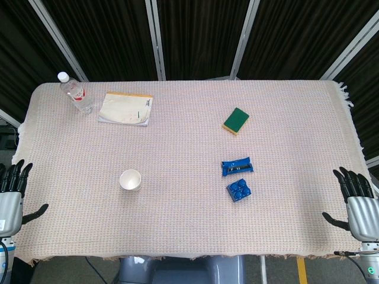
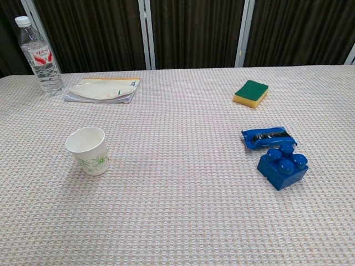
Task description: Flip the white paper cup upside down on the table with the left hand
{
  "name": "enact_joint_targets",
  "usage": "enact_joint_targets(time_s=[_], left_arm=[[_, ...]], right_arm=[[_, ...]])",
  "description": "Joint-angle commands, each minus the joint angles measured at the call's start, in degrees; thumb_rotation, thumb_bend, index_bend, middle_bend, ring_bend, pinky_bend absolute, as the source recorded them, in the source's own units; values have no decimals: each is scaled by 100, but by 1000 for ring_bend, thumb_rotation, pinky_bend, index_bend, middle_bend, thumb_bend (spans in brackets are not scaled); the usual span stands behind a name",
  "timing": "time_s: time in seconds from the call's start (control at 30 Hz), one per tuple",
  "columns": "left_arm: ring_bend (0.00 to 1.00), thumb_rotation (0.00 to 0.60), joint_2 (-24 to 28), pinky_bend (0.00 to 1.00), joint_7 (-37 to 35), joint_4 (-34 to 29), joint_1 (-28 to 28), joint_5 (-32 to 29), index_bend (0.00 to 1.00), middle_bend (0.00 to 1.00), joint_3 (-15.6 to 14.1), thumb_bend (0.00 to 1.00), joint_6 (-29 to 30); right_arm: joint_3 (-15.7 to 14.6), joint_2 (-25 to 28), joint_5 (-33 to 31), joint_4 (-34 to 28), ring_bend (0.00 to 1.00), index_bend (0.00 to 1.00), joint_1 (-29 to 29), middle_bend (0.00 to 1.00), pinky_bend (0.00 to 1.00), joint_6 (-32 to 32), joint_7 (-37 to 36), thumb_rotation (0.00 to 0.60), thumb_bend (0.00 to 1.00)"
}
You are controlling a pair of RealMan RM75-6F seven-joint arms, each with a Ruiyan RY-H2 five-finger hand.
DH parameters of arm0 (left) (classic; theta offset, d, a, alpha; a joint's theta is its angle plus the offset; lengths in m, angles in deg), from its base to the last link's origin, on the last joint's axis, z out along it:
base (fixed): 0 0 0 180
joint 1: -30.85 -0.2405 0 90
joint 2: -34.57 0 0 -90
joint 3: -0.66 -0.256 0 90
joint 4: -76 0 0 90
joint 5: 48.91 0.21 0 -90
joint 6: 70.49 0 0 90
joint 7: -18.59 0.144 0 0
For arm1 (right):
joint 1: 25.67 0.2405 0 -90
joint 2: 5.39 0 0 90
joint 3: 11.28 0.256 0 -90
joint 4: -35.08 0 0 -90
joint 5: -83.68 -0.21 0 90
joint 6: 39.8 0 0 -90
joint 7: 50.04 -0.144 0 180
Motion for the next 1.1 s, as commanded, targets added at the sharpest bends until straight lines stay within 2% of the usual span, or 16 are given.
enact_joint_targets(time_s=[0.03, 0.4, 0.67, 0.83, 0.97, 1.1], left_arm=[[0, 600, -1, 0, 0, 0, 1, -5, 0, 0, 1, 0, -4], [0, 600, -17, 0, 21, 6, 18, 62, 0, 0, -26, 0, -17], [0, 600, -51, 0, 175, -227, 214, 88, 0, 0, -90, 0, -395], [0, 600, -180, 0, 838, -646, 653, 19, 0, 0, 73, 0, -911], [0, 600, -412, 0, 1566, -958, 1060, -449, 19, 0, 349, 0, -1368], [0, 600, -647, 0, 2159, -1090, 1373, -884, 82, 0, 503, 0, -1671]], right_arm=[[-1, 1, 3, 1, 0, 0, -4, 0, 0, 6, 0, 600, 0], [17, 10, -4, -12, 0, 0, -17, 0, 0, 43, -27, 600, 0], [21, 51, 21, -29, 0, 0, -42, 0, 0, 97, -139, 600, 0], [14, 86, 16, -22, 0, 0, -46, 0, 0, 74, -250, 600, 0], [14, 112, 20, -19, 0, 0, -43, 0, 0, 63, -323, 600, 0], [17, 134, 11, -19, 0, 0, -48, 0, 0, 61, -370, 600, 0]])
